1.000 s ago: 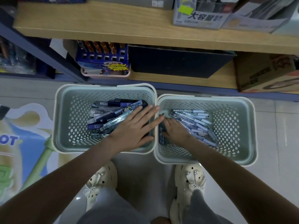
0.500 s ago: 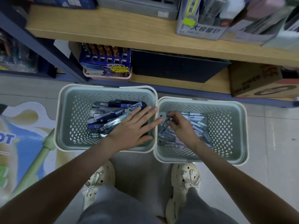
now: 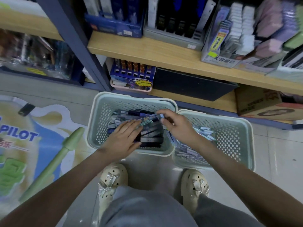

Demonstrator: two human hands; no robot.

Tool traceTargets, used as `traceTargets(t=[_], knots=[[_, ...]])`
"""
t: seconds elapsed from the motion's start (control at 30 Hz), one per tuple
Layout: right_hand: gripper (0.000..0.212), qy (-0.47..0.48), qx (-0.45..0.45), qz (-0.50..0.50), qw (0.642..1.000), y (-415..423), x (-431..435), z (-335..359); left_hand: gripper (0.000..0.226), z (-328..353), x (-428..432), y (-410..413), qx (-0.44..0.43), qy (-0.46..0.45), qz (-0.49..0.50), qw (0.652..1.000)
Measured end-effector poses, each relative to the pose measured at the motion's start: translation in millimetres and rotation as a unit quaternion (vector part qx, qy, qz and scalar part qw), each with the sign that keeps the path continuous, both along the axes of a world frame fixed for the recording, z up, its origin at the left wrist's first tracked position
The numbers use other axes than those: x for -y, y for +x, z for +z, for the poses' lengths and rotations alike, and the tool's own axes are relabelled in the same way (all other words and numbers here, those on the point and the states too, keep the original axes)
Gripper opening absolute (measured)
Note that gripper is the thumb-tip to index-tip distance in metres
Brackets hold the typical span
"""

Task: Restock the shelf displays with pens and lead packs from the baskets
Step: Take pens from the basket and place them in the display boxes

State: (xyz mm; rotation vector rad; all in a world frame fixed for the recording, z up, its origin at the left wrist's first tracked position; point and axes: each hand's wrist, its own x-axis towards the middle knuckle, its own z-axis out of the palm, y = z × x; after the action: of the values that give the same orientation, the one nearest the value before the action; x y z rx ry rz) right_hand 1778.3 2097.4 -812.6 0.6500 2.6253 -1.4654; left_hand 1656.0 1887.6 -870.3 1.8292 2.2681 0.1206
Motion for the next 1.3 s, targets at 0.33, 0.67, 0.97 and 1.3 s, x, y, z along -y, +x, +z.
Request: traceTargets(t=[0.33, 0.67, 0.97, 1.3], knots=[[0.018, 0.106, 0.213, 0.270, 0.933, -66.9, 44.7, -90.1, 0.073, -15.0, 56.7, -32.6, -0.053, -0.026, 0.037, 0.998], [0.039, 0.247, 0.159, 0.301, 0.907, -48.0, 45.1, -87.7, 0.072, -26.5, 57.7, -31.6, -0.054, 0.001, 0.052, 0.997], [0.034, 0.308, -0.029, 0.143, 0.940, 39.0, 16.8, -26.6, 0.070, -10.4, 20.8, -3.5, -0.024, 0.011, 0.010, 1.000], [0.047, 0.320, 0.117, -0.028, 0.940, 179.5, -44.5, 1.6, 0.053, 48.2, -84.5, 77.5, -0.043, 0.033, -0.140, 0.989]])
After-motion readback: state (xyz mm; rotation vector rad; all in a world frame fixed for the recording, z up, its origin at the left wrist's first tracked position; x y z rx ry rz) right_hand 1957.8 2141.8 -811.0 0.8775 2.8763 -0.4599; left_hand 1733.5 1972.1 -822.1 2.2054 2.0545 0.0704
